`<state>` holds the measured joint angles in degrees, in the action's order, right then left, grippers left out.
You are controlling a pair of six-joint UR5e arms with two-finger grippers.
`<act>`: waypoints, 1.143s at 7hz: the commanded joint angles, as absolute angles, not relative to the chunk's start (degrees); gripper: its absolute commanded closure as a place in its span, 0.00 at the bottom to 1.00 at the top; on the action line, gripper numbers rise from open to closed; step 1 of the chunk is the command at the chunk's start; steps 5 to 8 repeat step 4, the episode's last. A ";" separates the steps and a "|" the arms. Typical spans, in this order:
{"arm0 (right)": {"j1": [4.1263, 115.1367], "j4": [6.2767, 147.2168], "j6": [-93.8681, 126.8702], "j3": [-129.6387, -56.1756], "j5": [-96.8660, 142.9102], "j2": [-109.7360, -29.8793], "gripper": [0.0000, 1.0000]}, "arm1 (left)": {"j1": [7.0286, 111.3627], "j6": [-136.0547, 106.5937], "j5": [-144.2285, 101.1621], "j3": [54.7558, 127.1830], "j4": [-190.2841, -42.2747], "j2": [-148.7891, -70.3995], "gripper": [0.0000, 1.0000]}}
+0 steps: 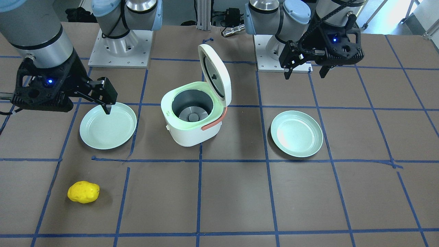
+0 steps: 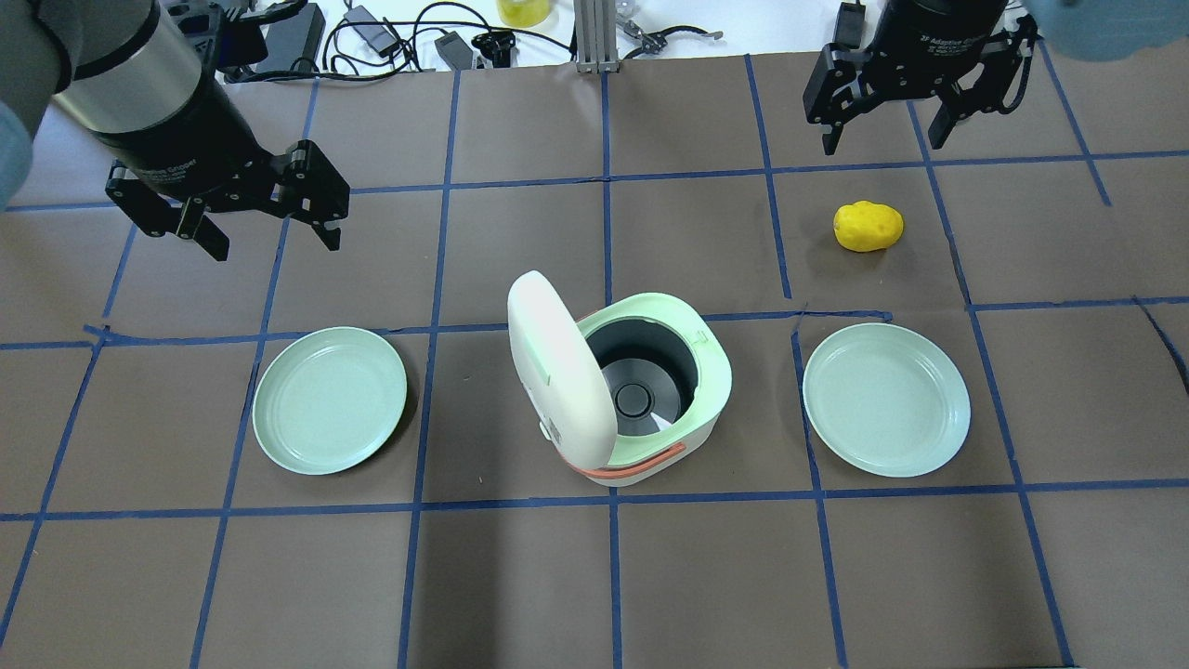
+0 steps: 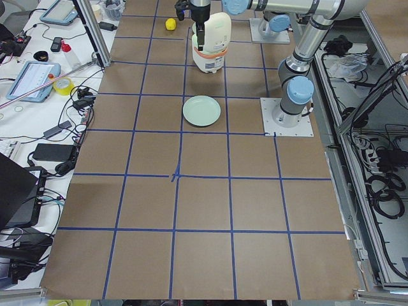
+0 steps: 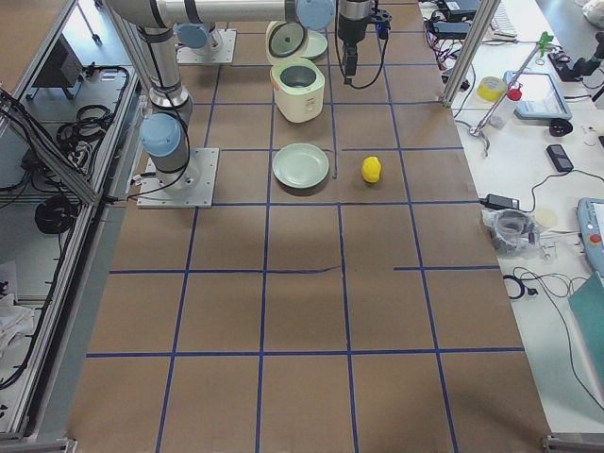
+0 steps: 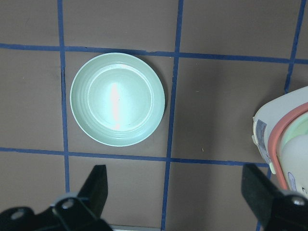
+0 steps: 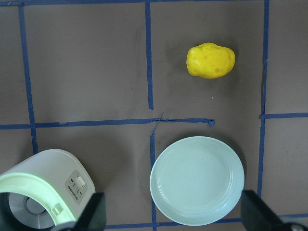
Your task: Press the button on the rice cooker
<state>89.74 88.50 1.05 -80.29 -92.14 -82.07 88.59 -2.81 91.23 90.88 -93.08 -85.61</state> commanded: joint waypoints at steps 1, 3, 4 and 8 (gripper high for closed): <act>89.74 86.75 1.05 -80.24 -92.02 -82.88 0.00 | 88.59 -2.81 91.23 90.88 -93.08 -85.61 0.00; 89.65 86.75 0.97 -80.33 -92.20 -82.79 0.00 | 88.59 -2.81 91.23 90.88 -93.08 -85.61 0.00; 89.30 86.75 0.88 -80.68 -91.85 -82.79 0.00 | 88.59 -2.81 91.23 90.88 -93.08 -85.61 0.00; 89.30 86.75 0.88 -80.68 -91.85 -82.79 0.00 | 88.59 -2.81 91.23 90.88 -93.08 -85.61 0.00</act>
